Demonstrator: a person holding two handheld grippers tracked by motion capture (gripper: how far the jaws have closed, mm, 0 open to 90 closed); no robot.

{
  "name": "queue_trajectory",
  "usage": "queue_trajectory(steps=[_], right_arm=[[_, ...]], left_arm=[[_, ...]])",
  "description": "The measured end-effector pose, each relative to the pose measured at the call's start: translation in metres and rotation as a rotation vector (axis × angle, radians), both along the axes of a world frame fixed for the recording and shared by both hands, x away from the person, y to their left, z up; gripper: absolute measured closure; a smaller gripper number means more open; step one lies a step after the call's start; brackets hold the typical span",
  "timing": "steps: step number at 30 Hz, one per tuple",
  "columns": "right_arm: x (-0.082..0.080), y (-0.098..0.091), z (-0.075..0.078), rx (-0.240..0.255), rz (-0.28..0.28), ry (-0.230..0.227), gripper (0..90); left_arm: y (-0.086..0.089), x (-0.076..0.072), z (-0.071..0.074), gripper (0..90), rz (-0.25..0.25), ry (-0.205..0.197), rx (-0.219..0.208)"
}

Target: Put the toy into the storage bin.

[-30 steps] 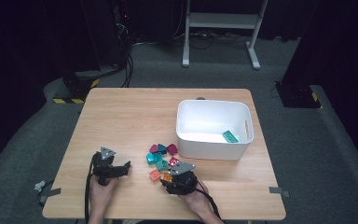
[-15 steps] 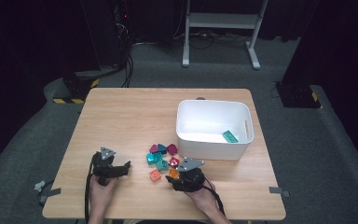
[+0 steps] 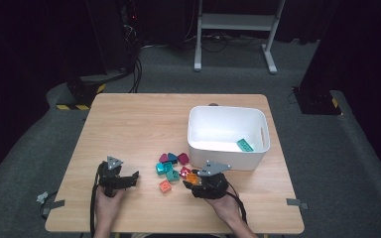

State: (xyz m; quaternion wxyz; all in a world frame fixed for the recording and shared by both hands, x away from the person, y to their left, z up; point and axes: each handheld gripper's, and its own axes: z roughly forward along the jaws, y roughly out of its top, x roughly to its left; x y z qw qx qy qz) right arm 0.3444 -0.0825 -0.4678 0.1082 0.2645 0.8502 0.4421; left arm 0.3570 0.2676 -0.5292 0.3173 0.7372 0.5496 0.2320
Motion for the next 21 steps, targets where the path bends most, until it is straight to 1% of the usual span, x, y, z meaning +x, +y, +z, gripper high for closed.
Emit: queue_trajectory(steps=[4,8,9,10,13,16,21], right_arm=[[0.000,-0.006,0.010,0.004,-0.007,-0.022,48.1],[0.001,-0.012,0.024,0.014,-0.017,-0.042,48.1],[0.001,-0.012,0.024,0.014,-0.017,-0.042,48.1],[0.002,-0.015,0.030,0.021,-0.020,-0.051,48.1],[0.005,-0.021,0.039,0.038,-0.027,-0.054,48.1],[0.007,-0.027,0.046,0.051,-0.047,-0.061,48.1],[0.010,-0.035,0.053,0.069,-0.071,-0.062,48.2]], left_arm=[[0.000,0.000,0.000,9.1,0.000,0.000,0.000],[0.000,0.000,0.000,9.1,0.000,0.000,0.000],[0.000,0.000,0.000,9.1,0.000,0.000,0.000],[0.000,0.000,0.000,9.1,0.000,0.000,0.000],[0.000,0.000,0.000,9.0,0.000,0.000,0.000],[0.000,0.000,0.000,9.1,0.000,0.000,0.000],[0.000,0.000,0.000,9.1,0.000,0.000,0.000]])
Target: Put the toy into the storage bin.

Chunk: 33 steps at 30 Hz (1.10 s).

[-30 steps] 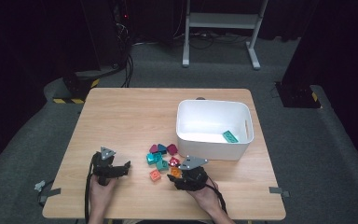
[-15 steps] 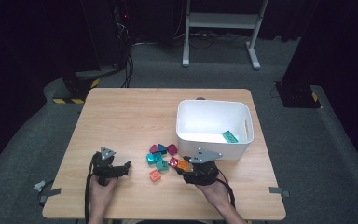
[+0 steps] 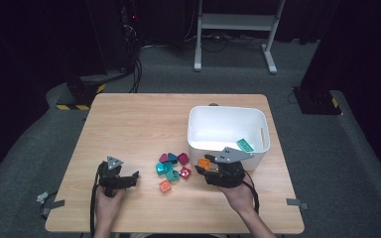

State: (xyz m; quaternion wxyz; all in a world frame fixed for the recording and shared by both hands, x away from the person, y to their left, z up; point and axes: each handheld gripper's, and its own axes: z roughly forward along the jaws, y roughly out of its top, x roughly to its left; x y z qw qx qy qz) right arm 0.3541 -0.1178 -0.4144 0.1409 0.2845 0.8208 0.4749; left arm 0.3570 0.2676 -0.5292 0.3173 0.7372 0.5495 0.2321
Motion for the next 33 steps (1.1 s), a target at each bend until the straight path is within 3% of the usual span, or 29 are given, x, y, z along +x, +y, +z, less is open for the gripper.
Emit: queue_trajectory(steps=[15,33], right_arm=[[0.017,-0.024,0.035,-0.003,-0.066,-0.021,48.2],[0.055,-0.038,0.044,-0.015,-0.171,0.015,48.0]], left_arm=[[0.000,0.000,0.000,9.1,0.000,0.000,0.000],[0.000,0.000,0.000,9.1,0.000,0.000,0.000]])
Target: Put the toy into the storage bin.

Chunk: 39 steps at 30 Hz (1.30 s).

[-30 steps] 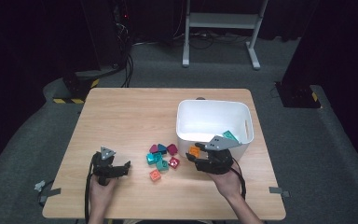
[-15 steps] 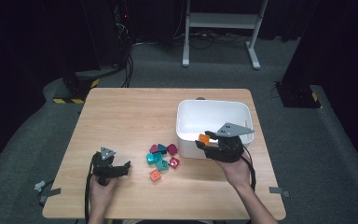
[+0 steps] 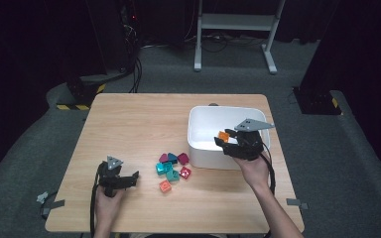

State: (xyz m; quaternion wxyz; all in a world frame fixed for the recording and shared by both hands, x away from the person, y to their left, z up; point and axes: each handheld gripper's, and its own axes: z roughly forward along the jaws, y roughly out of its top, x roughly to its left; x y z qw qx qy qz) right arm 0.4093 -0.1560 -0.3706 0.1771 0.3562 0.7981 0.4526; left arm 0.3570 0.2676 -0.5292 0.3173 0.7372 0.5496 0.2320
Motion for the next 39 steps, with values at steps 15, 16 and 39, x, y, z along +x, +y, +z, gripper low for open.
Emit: queue_trajectory(steps=[15,16,39], right_arm=[[0.020,-0.002,-0.011,-0.030,-0.064,0.048,47.6],[0.021,-0.003,-0.012,-0.031,-0.066,0.048,47.6],[0.013,-0.003,-0.012,-0.037,-0.072,0.013,42.4]], left_arm=[[0.000,0.000,0.000,9.1,0.000,0.000,0.000],[0.000,0.000,0.000,9.1,0.000,0.000,0.000],[0.000,0.000,0.000,9.3,0.001,0.000,0.000]])
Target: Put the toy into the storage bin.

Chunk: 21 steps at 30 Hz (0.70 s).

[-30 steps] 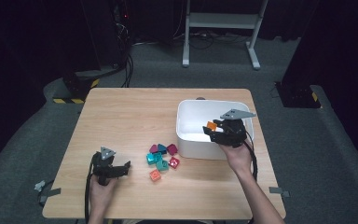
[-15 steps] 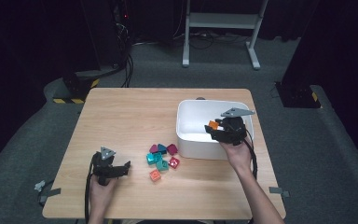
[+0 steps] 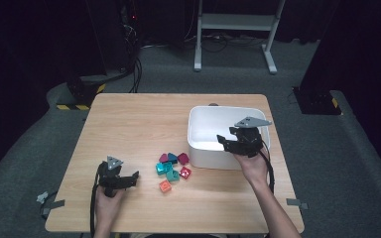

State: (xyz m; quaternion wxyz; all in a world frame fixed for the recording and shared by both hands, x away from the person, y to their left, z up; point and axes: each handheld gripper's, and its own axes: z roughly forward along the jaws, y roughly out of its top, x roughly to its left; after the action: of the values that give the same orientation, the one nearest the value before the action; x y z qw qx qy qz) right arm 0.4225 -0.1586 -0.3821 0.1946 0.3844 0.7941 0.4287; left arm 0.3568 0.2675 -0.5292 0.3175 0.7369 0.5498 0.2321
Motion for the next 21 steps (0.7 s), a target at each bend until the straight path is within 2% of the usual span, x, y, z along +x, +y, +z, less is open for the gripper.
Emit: queue_trajectory(steps=[8,12,18,21], right_arm=[[-0.015,0.002,0.005,0.024,0.030,-0.041,42.9],[-0.026,0.002,0.005,0.055,0.039,-0.066,42.5],[-0.050,0.006,-0.004,0.082,0.087,-0.085,42.0],[-0.059,0.010,-0.011,0.088,0.113,-0.072,41.0]], left_arm=[[0.000,0.000,0.000,9.3,0.000,0.000,0.000],[0.000,0.000,0.000,9.3,0.000,0.000,0.000],[0.000,0.000,0.000,9.3,0.000,0.000,0.000],[0.000,0.000,0.000,9.3,0.000,0.000,0.000]])
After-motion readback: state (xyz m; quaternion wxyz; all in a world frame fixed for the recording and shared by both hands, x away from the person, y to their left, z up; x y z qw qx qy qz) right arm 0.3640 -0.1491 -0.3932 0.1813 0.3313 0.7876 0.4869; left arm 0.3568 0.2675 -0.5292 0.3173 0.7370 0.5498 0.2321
